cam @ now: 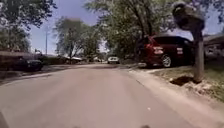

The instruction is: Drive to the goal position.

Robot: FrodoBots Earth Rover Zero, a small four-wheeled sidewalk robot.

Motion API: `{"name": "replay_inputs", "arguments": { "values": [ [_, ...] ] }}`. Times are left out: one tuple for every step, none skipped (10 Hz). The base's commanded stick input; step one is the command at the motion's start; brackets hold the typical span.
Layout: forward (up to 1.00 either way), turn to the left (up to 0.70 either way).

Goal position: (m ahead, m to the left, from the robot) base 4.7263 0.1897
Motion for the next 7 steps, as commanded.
{"name": "replay_inputs", "arguments": {
  "values": [
    [0.70,0.00],
    [0.70,0.00],
    [0.70,0.00],
    [0.70,0.00],
    [0.70,0.00],
    [0.70,0.00],
    [0.70,0.00]
  ]
}}
